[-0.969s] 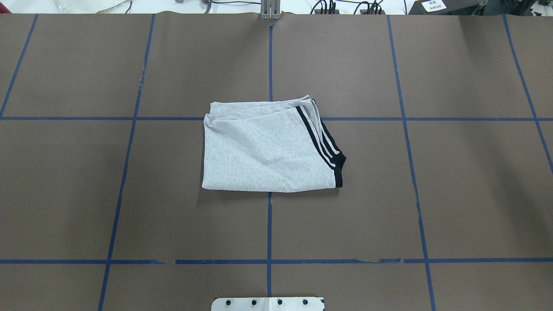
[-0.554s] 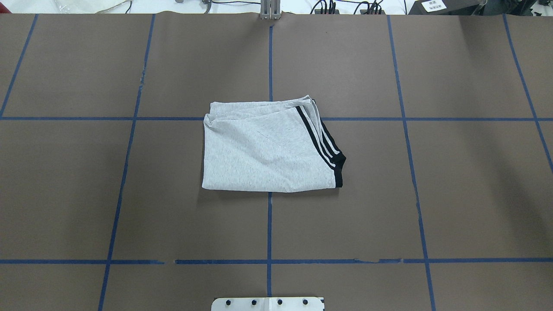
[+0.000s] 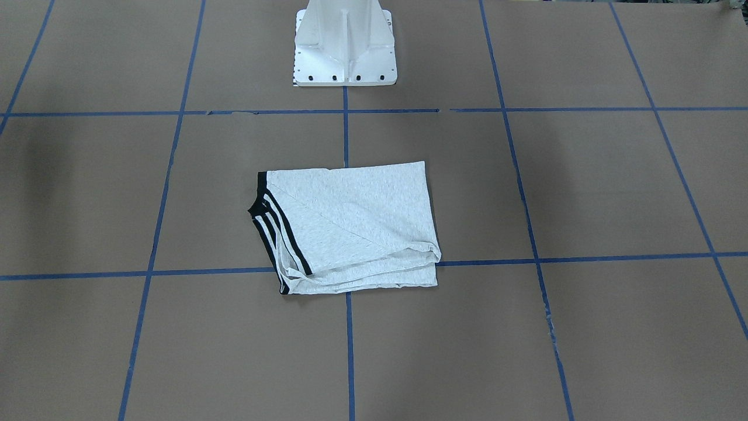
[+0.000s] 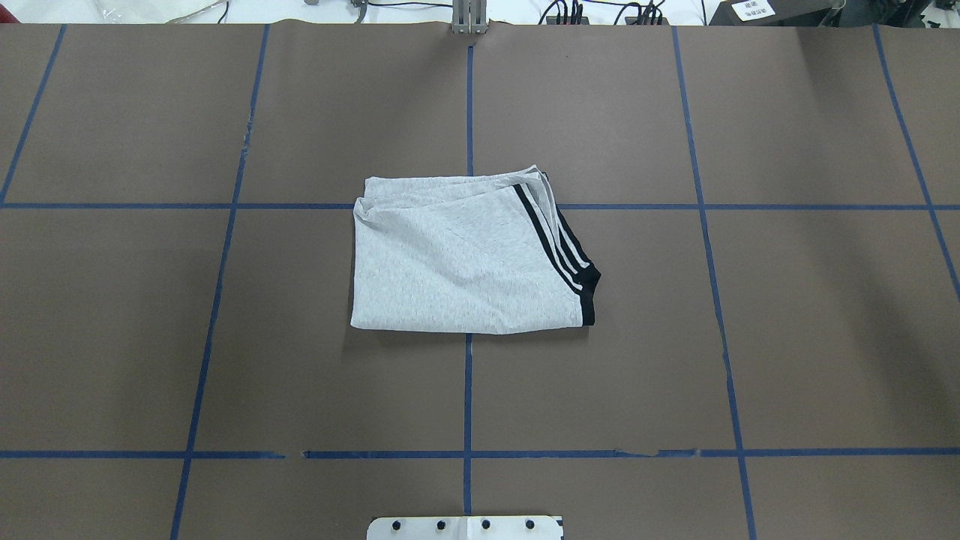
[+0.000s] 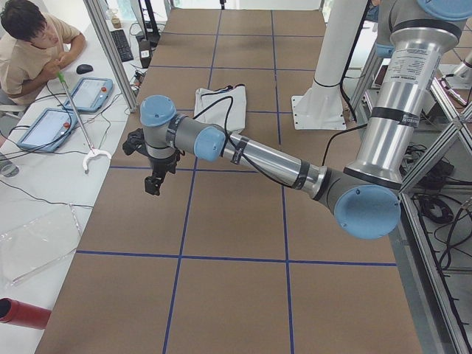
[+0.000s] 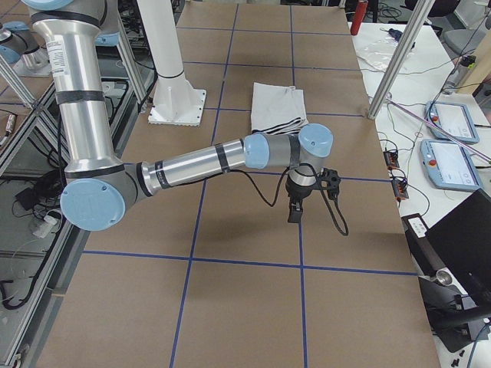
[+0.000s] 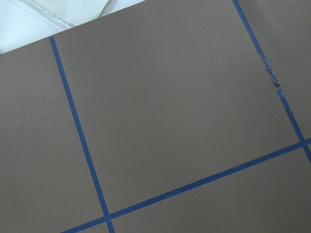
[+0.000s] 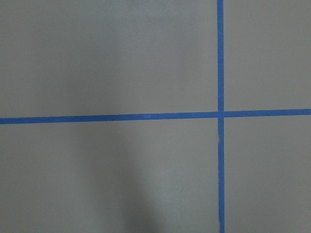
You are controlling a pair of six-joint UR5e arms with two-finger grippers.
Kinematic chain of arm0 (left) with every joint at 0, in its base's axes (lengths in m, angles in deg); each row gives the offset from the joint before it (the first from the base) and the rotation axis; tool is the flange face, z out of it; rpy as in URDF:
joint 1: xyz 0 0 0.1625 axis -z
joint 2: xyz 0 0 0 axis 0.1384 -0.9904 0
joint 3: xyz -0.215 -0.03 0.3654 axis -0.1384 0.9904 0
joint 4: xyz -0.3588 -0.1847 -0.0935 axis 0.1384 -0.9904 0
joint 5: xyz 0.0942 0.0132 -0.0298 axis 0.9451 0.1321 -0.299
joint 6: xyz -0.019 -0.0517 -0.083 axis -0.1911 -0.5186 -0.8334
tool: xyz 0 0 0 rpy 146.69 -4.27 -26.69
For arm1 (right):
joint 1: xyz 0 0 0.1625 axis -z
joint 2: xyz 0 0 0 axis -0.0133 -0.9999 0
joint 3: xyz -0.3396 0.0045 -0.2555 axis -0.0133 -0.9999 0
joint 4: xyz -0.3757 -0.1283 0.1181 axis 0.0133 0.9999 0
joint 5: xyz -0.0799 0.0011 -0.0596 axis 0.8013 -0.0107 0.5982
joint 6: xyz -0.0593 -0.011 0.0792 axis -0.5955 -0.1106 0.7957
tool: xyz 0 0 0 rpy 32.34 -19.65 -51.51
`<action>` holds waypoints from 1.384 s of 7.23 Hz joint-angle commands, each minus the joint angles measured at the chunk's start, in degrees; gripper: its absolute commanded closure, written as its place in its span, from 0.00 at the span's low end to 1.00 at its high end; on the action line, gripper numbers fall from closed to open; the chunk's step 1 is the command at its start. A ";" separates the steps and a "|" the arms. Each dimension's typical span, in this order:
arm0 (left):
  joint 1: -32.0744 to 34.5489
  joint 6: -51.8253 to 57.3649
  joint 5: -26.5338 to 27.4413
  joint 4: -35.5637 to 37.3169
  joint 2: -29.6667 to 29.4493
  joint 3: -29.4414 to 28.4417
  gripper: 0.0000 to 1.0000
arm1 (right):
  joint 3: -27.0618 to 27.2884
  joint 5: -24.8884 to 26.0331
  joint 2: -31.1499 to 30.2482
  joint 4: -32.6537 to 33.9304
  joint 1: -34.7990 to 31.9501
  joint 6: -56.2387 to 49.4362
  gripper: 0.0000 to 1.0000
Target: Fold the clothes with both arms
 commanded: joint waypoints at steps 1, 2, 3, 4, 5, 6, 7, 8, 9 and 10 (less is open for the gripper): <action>-0.06 0.09 0.00 -0.01 -0.22 0.02 0.00 | -0.01 0.08 0.00 -0.02 0.00 0.00 0.00; -0.06 0.09 0.00 -0.01 -0.48 0.11 0.00 | -0.01 0.17 0.00 -0.02 0.00 0.00 0.00; -0.06 0.09 0.00 -0.01 -0.57 0.11 0.00 | 0.08 0.25 0.00 -0.02 0.00 0.00 0.00; -0.06 0.09 0.00 0.08 -0.66 0.20 0.00 | 0.08 0.17 0.00 -0.02 0.00 0.00 0.00; -0.06 0.09 0.00 0.17 -0.66 0.20 0.00 | 0.17 0.08 0.00 -0.02 0.00 0.00 0.00; -0.06 0.09 0.00 0.17 -0.74 0.20 0.00 | 0.08 0.08 0.00 -0.02 0.00 0.00 0.00; -0.06 0.09 0.00 0.17 -0.75 0.20 0.00 | 0.34 0.17 -0.09 -0.02 0.00 0.00 0.00; -0.06 0.09 0.00 0.17 -0.75 0.28 0.00 | 0.52 0.08 -0.17 -0.02 0.00 0.00 0.00; -0.06 0.01 0.00 0.17 -0.75 0.89 0.00 | 0.52 0.08 -0.18 -0.02 0.00 0.00 0.00; -0.06 0.01 0.00 0.26 -0.75 0.99 0.00 | 0.52 0.17 -0.18 -0.02 0.00 0.00 0.00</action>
